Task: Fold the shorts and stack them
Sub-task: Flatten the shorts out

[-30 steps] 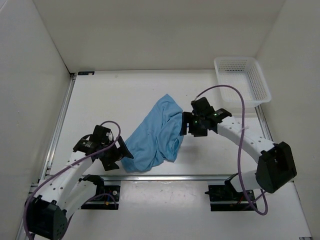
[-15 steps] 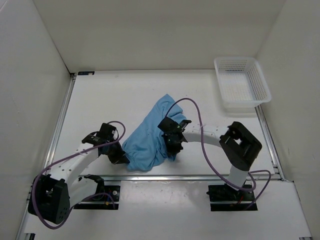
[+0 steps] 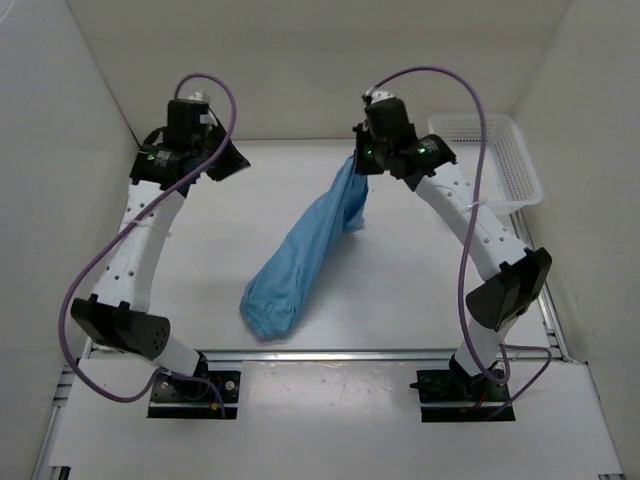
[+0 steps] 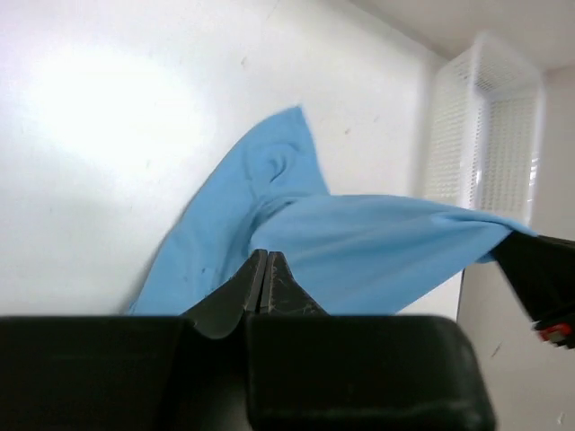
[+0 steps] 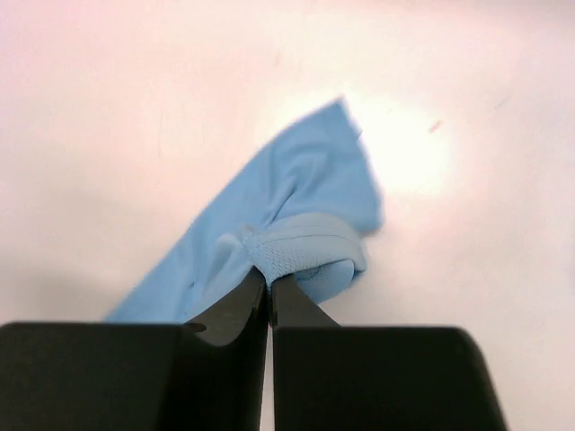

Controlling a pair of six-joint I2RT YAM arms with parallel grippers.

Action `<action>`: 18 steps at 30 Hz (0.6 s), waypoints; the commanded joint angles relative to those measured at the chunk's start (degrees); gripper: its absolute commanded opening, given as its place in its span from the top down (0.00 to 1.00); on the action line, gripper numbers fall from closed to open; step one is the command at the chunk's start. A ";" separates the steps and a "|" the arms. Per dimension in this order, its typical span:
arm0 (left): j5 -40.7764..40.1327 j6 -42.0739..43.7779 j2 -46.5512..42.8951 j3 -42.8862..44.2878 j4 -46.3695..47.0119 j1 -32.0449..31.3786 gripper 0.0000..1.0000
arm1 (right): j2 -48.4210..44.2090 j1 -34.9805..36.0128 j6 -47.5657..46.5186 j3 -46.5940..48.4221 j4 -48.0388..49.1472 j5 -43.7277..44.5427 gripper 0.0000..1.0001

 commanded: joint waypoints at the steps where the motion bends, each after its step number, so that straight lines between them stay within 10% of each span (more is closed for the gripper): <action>1: -2.15 3.95 -1.76 4.50 -8.24 -0.04 0.90 | -4.71 -2.30 -5.24 2.10 -5.65 -0.44 1.00; 4: 1.80 3.96 -6.14 -6.02 -5.26 -2.23 0.90 | -8.57 -3.88 -4.11 -6.85 -4.52 -0.44 1.00; 9: 6.37 -3.58 -13.89 -37.84 3.61 -10.05 0.02 | -14.56 -5.90 -1.38 -27.83 0.94 -2.19 1.00; 18: 8.57 -12.83 -8.82 -52.91 15.29 -25.88 0.00 | -18.26 -8.46 1.26 -42.73 4.63 -4.21 1.00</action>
